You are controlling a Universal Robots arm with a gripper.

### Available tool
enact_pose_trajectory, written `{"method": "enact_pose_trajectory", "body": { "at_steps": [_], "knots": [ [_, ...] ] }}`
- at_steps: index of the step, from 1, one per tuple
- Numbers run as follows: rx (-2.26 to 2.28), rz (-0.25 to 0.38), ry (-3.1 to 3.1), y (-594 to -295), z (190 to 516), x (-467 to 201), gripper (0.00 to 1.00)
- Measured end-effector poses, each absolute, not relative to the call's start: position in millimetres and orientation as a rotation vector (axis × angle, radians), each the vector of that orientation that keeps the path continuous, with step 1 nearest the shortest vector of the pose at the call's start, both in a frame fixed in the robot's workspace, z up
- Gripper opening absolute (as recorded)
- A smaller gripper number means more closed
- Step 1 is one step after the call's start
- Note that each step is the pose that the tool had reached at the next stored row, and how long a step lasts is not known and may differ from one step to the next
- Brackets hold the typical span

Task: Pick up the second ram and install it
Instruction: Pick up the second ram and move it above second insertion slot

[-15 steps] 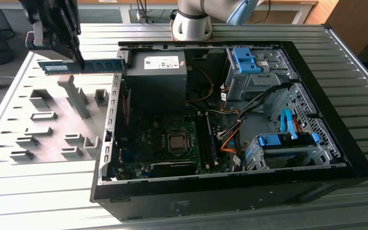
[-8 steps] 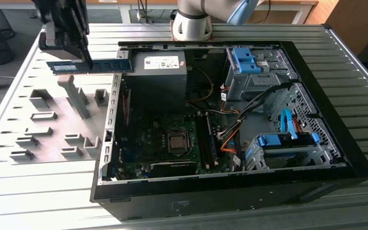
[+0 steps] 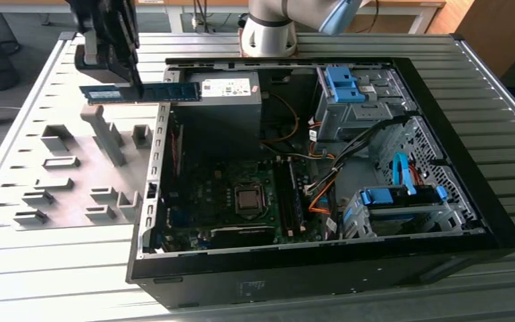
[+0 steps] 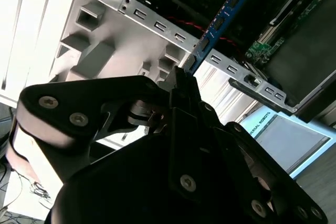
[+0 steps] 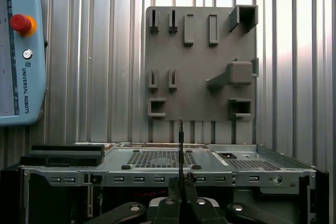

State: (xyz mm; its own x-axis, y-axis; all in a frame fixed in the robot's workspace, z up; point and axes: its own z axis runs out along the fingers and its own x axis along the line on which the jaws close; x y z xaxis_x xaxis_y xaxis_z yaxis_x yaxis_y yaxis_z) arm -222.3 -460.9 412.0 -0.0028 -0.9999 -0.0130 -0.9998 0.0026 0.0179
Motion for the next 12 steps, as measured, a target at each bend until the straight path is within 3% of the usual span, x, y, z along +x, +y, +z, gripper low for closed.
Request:
{"method": "enact_pose_trajectory", "body": {
  "at_steps": [12],
  "knots": [
    [2.216,-0.034,-2.222,-460.9,411.8,-201.9,0.14]
  ]
}}
